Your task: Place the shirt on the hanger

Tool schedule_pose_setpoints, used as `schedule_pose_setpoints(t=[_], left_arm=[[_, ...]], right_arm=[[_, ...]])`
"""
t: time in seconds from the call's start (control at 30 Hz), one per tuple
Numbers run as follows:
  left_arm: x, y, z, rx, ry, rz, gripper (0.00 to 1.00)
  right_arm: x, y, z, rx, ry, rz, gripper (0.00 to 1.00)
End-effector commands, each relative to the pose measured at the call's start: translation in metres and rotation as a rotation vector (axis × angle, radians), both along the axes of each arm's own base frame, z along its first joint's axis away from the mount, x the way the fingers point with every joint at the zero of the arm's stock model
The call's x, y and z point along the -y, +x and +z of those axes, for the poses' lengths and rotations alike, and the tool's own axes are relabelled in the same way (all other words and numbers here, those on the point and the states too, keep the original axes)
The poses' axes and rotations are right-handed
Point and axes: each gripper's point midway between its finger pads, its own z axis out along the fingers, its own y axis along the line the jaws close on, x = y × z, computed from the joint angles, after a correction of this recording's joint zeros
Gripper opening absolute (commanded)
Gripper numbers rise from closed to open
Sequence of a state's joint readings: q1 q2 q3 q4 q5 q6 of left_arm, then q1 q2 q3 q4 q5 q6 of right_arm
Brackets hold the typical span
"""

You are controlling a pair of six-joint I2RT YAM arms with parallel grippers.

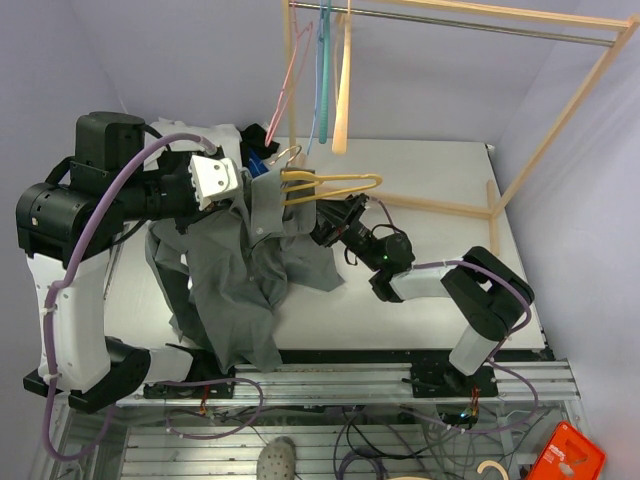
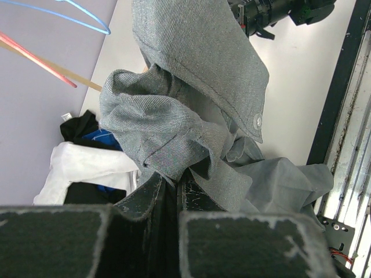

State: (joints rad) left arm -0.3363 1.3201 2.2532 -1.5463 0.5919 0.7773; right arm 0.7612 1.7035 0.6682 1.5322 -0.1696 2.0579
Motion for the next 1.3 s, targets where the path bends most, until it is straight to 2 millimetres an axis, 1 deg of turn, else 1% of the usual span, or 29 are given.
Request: schedule_pose_setpoints(t=[0.0, 0.07, 0.17, 0.27, 0.3, 0.4, 0.43, 0.47, 0.5, 0.53, 0.63, 0.73, 0.8, 0.9, 0.97, 1.0, 1.1, 1.2, 1.27], left_arm=[[0.001, 0.001, 0.015, 0.061, -0.033, -0.004, 0.07], [0.001, 0.001, 0.014, 0.059, -0.032, -0.004, 0.07], [0.001, 0.002, 0.014, 0.058, -0.029, -0.002, 0.07], [0.0, 0.002, 0.014, 0.062, -0.029, -0.001, 0.07], [0.0, 0.001, 0.014, 0.061, -0.028, 0.001, 0.07], [0.0, 0.002, 0.014, 0.063, -0.029, 0.002, 0.07], [0.0, 0.001, 0.015, 0.064, -0.032, 0.001, 0.07], [0.0, 0.001, 0.015, 0.063, -0.032, 0.0, 0.07], [0.0, 0.001, 0.015, 0.064, -0.033, 0.001, 0.07], [0.0, 0.001, 0.016, 0.065, -0.033, 0.001, 0.07], [0.0, 0.001, 0.014, 0.062, -0.03, 0.0, 0.07], [-0.001, 0.0, 0.013, 0.06, -0.028, 0.001, 0.07], [-0.002, 0.0, 0.012, 0.061, -0.026, 0.004, 0.07], [-0.003, 0.0, 0.01, 0.059, -0.019, 0.005, 0.07], [-0.002, 0.001, 0.006, 0.053, -0.007, 0.0, 0.07], [-0.001, 0.002, 0.002, 0.047, 0.003, -0.005, 0.07], [0.003, 0.004, -0.011, 0.022, 0.038, -0.029, 0.07], [0.007, 0.004, -0.02, 0.012, 0.066, -0.054, 0.07], [0.005, 0.007, -0.025, 0.02, 0.101, -0.047, 0.07]], right_arm=[[0.032, -0.043, 0.061, 0.239, 0.211, 0.029, 0.5], [0.034, -0.045, 0.062, 0.243, 0.209, 0.027, 0.57], [0.035, -0.048, 0.063, 0.244, 0.213, 0.035, 0.63], [0.035, -0.048, 0.066, 0.249, 0.218, 0.035, 0.65], [0.035, -0.047, 0.066, 0.247, 0.221, 0.034, 0.63], [0.034, -0.042, 0.068, 0.245, 0.231, 0.015, 0.43], [0.033, -0.041, 0.07, 0.251, 0.234, 0.013, 0.33], [0.032, -0.041, 0.073, 0.262, 0.238, 0.01, 0.17], [0.031, -0.04, 0.075, 0.272, 0.24, 0.01, 0.06], [0.031, -0.04, 0.076, 0.278, 0.239, 0.004, 0.0], [0.036, -0.039, 0.074, 0.278, 0.231, -0.032, 0.0], [0.048, -0.033, 0.066, 0.256, 0.214, -0.078, 0.0], [0.064, -0.023, 0.06, 0.25, 0.194, -0.128, 0.0], [0.092, -0.01, 0.053, 0.298, 0.126, -0.225, 0.0], [0.107, -0.001, 0.046, 0.332, 0.073, -0.267, 0.0], [0.117, 0.008, 0.044, 0.359, 0.039, -0.298, 0.0], [0.12, 0.022, 0.037, 0.413, -0.033, -0.284, 0.0], [0.117, 0.035, 0.036, 0.462, -0.07, -0.269, 0.0], [0.116, 0.042, 0.037, 0.489, -0.083, -0.269, 0.0]])
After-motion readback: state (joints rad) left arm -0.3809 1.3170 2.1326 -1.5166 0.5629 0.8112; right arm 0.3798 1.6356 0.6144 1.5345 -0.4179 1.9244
